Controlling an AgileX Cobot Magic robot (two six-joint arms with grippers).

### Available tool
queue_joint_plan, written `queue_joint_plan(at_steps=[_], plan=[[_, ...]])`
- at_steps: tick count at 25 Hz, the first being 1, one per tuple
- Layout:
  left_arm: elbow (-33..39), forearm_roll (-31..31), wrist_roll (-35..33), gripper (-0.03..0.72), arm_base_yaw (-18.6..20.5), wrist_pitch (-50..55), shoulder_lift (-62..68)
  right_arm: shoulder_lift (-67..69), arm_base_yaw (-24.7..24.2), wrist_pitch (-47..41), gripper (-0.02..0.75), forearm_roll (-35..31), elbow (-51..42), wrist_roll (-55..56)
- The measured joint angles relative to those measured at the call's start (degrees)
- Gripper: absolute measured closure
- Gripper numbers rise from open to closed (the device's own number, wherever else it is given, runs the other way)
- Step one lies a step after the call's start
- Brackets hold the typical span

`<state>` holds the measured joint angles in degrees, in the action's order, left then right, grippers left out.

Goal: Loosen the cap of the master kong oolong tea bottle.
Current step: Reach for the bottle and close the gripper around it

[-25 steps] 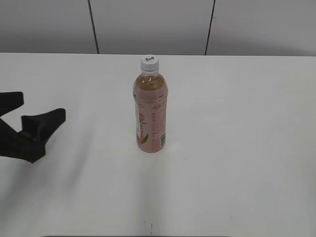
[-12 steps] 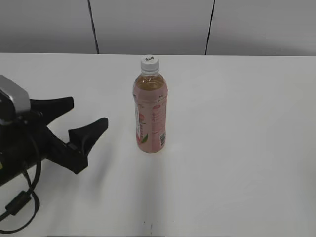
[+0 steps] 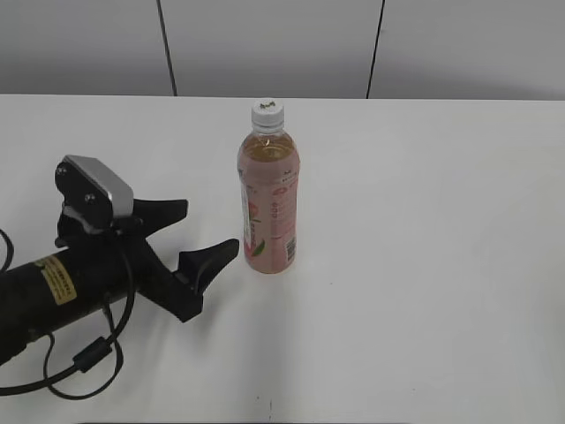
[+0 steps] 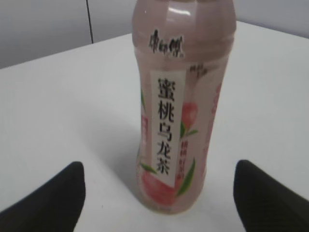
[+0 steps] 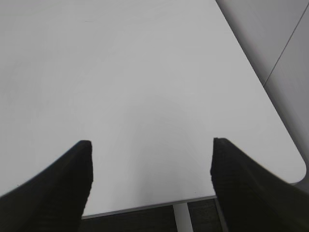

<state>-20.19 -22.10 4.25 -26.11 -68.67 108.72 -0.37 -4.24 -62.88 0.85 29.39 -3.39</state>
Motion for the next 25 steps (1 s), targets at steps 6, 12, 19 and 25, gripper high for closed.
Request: queue_joint_plan(at_steps=[6, 12, 19, 25], plan=[[-5.36, -2.27, 0.06, 0.118, 0.00, -0.26, 0.04, 0.00, 0.00, 0.00, 0.160, 0.00, 0.00, 0.00], [-10.41, -5.58, 0.52, 0.118, 0.00, -0.26, 0.10, 0.00, 0.00, 0.00, 0.160, 0.00, 0.00, 0.00], [-11.71, -8.36, 2.63, 0.118, -0.04, -0.57, 2.37, 0.00, 0.00, 0.00, 0.160, 0.00, 0.00, 0.00], [-12.00, -8.93, 2.81, 0.118, -0.04, -0.47, 6.48, 0.00, 0.00, 0.00, 0.160, 0.00, 0.00, 0.00]])
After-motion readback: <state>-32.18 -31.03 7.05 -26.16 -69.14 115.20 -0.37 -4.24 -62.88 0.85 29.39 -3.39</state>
